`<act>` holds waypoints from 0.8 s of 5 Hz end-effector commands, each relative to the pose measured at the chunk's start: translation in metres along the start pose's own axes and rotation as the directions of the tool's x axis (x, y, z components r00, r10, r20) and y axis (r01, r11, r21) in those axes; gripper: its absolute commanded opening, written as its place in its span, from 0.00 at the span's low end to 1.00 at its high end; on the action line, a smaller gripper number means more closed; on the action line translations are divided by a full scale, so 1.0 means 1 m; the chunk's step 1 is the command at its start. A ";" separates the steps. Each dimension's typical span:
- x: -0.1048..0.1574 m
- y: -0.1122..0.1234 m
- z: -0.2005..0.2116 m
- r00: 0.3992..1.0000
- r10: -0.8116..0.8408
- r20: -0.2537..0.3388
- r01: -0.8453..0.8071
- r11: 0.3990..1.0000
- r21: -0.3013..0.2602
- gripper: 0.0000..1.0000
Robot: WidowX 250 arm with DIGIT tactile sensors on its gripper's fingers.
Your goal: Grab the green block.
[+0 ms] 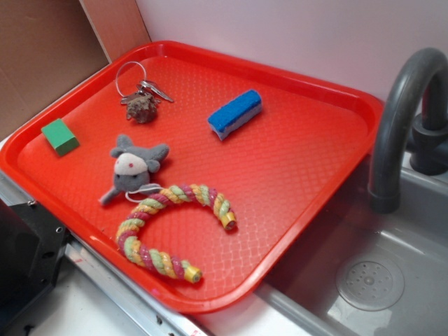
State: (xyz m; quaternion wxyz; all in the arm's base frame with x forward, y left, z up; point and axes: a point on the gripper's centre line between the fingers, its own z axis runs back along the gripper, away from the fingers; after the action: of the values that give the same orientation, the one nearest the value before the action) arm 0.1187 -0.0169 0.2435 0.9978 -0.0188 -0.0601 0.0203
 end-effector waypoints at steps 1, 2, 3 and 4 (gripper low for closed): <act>0.000 0.000 0.000 1.000 0.000 0.000 0.000 1.000 0.000 1.00; 0.004 0.019 -0.004 0.968 0.241 0.069 -0.244 0.970 0.027 1.00; 0.010 0.056 -0.020 0.865 0.487 0.120 -0.476 0.873 -0.106 1.00; 0.016 0.098 -0.045 0.707 0.680 0.195 -0.664 0.733 -0.147 1.00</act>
State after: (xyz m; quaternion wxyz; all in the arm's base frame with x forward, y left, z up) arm 0.1390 0.0769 0.1910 0.9068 -0.0750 -0.1574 0.3839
